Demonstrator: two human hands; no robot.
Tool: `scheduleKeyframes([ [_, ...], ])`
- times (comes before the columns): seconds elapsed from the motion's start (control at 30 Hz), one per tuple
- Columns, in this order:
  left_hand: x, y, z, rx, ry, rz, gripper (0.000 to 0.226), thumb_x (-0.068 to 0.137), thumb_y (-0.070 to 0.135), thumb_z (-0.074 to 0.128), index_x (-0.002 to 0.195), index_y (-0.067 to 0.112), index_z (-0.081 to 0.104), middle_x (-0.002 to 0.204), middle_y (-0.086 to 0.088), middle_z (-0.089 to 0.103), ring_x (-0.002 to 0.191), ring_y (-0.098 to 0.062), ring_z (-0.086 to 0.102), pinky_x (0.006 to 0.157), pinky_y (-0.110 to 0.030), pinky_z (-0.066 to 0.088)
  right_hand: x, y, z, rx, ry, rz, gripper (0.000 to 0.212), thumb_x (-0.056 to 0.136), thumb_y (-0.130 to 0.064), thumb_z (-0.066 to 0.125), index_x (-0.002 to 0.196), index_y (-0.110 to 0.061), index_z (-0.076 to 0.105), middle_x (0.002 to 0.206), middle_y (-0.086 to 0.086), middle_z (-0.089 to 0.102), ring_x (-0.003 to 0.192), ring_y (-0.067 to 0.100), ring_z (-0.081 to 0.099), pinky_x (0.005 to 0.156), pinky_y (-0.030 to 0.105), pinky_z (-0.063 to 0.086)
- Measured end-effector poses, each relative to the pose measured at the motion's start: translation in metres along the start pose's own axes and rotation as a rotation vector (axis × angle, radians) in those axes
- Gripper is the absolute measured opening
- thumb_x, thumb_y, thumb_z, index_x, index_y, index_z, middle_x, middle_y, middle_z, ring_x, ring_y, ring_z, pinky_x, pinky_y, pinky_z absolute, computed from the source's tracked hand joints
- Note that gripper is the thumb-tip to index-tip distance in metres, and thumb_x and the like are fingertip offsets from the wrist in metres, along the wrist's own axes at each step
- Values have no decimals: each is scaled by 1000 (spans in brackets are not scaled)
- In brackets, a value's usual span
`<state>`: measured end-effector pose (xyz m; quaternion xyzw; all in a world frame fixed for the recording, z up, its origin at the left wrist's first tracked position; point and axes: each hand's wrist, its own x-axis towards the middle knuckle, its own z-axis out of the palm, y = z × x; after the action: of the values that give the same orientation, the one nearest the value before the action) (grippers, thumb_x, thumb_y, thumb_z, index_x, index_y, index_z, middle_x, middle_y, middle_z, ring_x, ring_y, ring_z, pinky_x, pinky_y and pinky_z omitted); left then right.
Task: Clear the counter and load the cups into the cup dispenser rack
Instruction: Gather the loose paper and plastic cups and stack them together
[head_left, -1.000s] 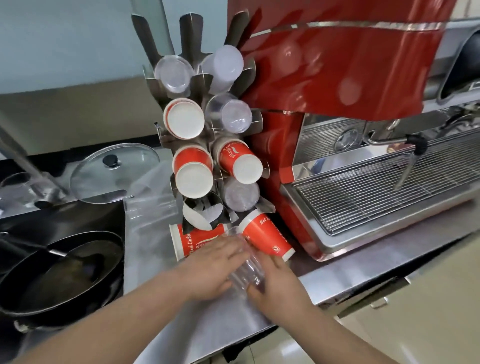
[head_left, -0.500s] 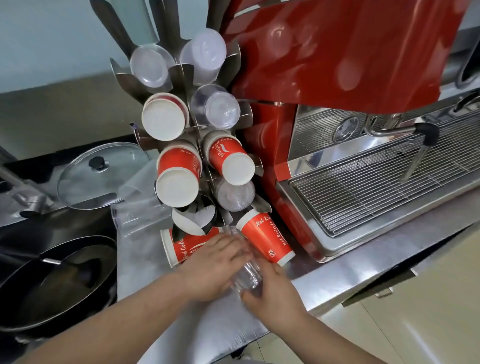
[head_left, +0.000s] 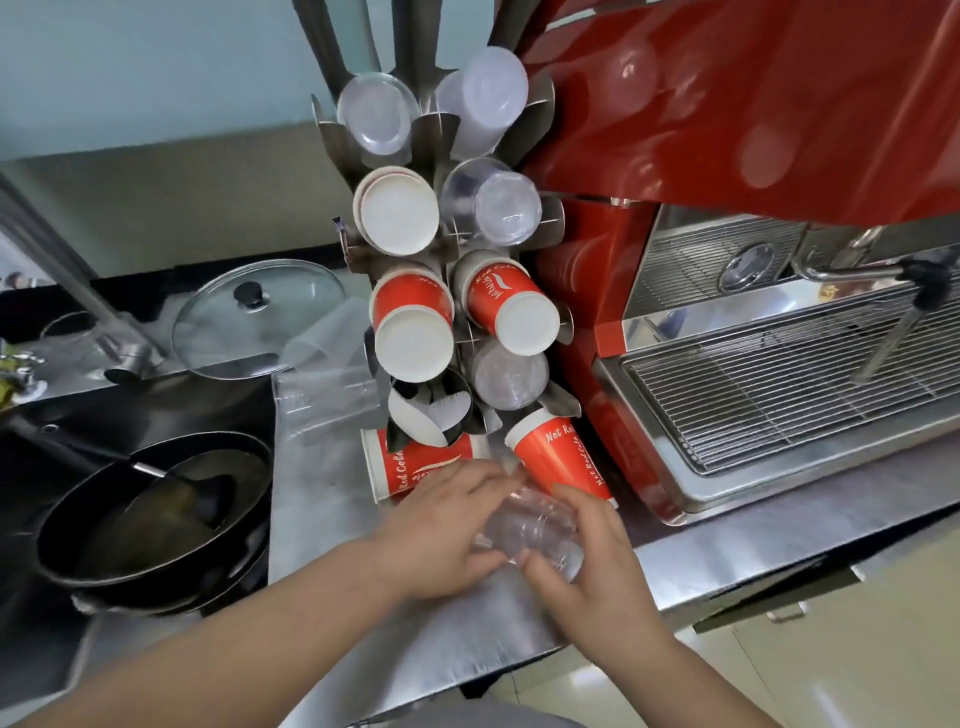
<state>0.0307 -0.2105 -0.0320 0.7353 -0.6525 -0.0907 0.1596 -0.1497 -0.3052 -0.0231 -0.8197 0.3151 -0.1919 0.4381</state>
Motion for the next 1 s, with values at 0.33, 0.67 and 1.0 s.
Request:
scheduleKeyframes([
  [0.33, -57, -5, 0, -336, 66, -214, 81, 79, 57, 62, 148, 28, 31, 140, 8, 39, 129, -4, 40, 106, -27, 40, 5, -27, 11, -109, -156, -247, 68, 72, -44, 67, 134, -26, 45, 133, -16, 44, 129, -1, 36, 106, 20, 32],
  [0.67, -122, -10, 4, -547, 119, -377, 80, 75, 44, 69, 145, 33, 34, 137, 10, 43, 130, 2, 36, 105, -17, 38, -5, -53, 49, -172, -441, -356, 72, 72, -45, 59, 140, -28, 41, 135, -17, 37, 130, -1, 34, 109, 14, 26],
  [1.0, -138, -13, 7, -567, 96, -436, 70, 75, 42, 76, 133, 39, 38, 129, 18, 42, 123, 4, 45, 103, -23, 42, -8, -61, 61, -161, -481, -315, 71, 67, -49, 61, 134, -29, 48, 130, -20, 41, 124, -13, 32, 99, 0, 21],
])
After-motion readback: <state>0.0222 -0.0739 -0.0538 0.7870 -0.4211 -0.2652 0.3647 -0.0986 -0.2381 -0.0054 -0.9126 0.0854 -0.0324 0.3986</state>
